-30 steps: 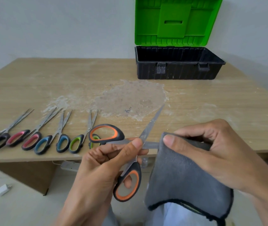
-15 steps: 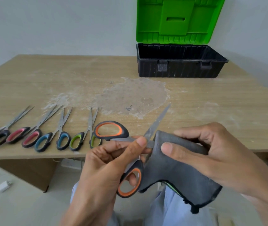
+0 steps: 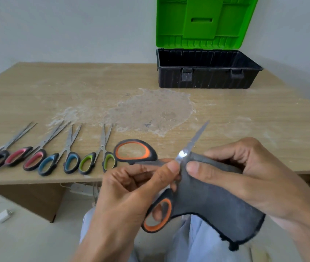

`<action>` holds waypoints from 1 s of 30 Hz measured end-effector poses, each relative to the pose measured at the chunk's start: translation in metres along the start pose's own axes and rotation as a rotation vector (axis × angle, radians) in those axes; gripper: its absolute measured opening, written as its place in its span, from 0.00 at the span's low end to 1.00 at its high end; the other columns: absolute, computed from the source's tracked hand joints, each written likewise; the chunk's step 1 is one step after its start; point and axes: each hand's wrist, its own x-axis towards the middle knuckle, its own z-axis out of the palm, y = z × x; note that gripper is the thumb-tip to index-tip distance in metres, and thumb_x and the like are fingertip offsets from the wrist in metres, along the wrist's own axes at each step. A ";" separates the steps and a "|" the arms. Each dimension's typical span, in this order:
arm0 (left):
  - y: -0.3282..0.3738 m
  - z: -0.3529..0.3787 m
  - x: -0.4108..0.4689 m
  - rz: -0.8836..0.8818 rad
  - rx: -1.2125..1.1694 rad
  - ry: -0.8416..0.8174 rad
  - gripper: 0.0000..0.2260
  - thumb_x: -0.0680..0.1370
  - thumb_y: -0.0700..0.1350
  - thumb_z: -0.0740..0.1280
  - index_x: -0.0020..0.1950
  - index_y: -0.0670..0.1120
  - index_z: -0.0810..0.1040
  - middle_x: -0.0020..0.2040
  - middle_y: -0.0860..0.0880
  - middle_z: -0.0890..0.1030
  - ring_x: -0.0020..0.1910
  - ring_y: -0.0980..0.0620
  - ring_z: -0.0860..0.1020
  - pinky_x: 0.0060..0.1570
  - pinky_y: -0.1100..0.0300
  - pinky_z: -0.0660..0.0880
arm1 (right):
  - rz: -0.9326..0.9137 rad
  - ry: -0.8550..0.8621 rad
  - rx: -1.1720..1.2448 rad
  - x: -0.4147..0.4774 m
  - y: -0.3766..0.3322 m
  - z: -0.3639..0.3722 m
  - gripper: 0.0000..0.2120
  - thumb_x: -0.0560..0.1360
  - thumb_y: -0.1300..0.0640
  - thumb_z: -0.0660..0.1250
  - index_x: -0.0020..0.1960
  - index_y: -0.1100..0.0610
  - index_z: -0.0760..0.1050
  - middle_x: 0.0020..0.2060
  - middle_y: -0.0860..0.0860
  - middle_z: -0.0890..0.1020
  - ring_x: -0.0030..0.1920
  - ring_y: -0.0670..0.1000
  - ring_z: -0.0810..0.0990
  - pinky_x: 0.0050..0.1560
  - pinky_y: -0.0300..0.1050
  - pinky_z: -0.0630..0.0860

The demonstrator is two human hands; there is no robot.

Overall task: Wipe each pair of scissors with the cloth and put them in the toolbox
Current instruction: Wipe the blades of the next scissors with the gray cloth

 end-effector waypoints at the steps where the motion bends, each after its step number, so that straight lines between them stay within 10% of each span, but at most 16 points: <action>1: 0.000 0.001 0.000 -0.001 -0.010 -0.003 0.10 0.63 0.44 0.76 0.36 0.38 0.86 0.34 0.38 0.84 0.26 0.48 0.77 0.29 0.62 0.74 | -0.017 -0.008 -0.003 0.000 -0.002 0.002 0.30 0.70 0.35 0.73 0.44 0.64 0.86 0.37 0.72 0.80 0.35 0.72 0.77 0.33 0.60 0.71; 17: 0.007 -0.007 -0.003 -0.073 -0.081 0.091 0.10 0.64 0.42 0.74 0.36 0.34 0.84 0.30 0.40 0.81 0.16 0.54 0.68 0.17 0.70 0.64 | -0.033 0.066 0.186 -0.003 0.007 0.011 0.19 0.71 0.39 0.76 0.39 0.56 0.88 0.28 0.57 0.81 0.27 0.59 0.76 0.30 0.41 0.69; 23: 0.006 0.000 -0.002 -0.065 -0.094 0.049 0.09 0.64 0.41 0.74 0.36 0.34 0.84 0.29 0.40 0.82 0.17 0.53 0.72 0.18 0.69 0.67 | -0.040 0.067 0.082 -0.005 0.002 0.004 0.27 0.71 0.35 0.73 0.43 0.61 0.87 0.34 0.71 0.79 0.30 0.69 0.76 0.30 0.59 0.68; 30: 0.011 -0.007 -0.002 -0.117 -0.093 0.042 0.14 0.63 0.46 0.74 0.37 0.35 0.84 0.25 0.45 0.77 0.15 0.54 0.63 0.16 0.72 0.59 | -0.057 0.005 0.126 -0.004 0.000 -0.009 0.20 0.72 0.39 0.74 0.40 0.56 0.88 0.29 0.64 0.79 0.28 0.66 0.75 0.31 0.51 0.66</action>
